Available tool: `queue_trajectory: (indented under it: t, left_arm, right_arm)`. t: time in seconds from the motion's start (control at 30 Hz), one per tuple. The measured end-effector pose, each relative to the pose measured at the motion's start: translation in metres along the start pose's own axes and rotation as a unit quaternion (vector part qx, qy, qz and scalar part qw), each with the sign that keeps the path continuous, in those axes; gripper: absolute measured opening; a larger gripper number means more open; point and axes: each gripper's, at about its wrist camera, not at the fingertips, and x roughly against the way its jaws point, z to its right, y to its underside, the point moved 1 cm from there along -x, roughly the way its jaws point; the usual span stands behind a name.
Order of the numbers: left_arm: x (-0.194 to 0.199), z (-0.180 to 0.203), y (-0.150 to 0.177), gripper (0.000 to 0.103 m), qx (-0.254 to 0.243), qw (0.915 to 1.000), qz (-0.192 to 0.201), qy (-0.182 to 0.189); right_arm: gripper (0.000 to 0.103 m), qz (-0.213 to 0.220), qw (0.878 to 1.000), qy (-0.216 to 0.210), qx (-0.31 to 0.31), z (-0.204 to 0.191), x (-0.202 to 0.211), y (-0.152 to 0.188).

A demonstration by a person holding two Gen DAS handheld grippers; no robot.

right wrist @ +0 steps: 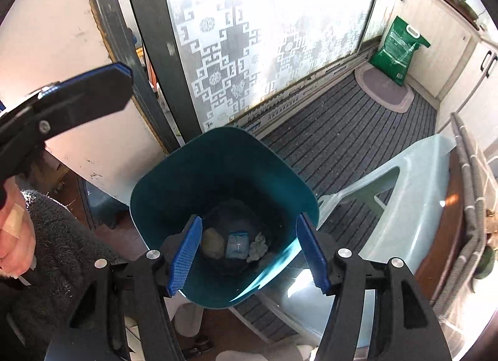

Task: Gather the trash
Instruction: 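Return to the table and grasp the clear cup lid with the right gripper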

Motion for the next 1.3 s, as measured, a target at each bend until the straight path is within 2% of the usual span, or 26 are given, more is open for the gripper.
queue_trajectory:
  t: [0.13,0.23,0.43,0.7,0.97,1.13,1.3]
  left_arm:
    - [0.006,0.005,-0.009,0.017,0.003,0.9998,0.021,0.007]
    - [0.003,0.013,-0.013,0.018,0.000,0.9997,0.021,0.012]
    - [-0.013,0.048,-0.014,0.020,-0.025,0.9992,0.009,0.030]
    - [-0.041,0.098,-0.013,0.021,-0.053,0.9971,-0.008,0.054]
    - [-0.079,0.154,-0.014,0.021,-0.090,0.9923,-0.029,0.080]
    - [-0.114,0.178,-0.010,0.021,-0.098,0.9896,-0.067,0.081]
    - [-0.140,0.197,-0.011,0.021,-0.112,0.9886,-0.075,0.066]
  right_arm:
    - [0.061,0.062,0.998,0.029,-0.006,0.013,0.043,-0.003]
    - [0.056,0.103,0.993,0.051,-0.021,0.031,0.075,0.002]
    - [0.054,0.146,0.982,0.095,-0.075,0.082,0.122,0.024]
    - [0.054,0.152,0.972,0.129,-0.128,0.137,0.149,0.067]
    - [0.048,0.136,0.969,0.139,-0.155,0.173,0.153,0.108]
    - [0.046,0.129,0.968,0.132,-0.168,0.189,0.150,0.130]
    - [0.046,0.126,0.968,0.121,-0.182,0.203,0.148,0.149]
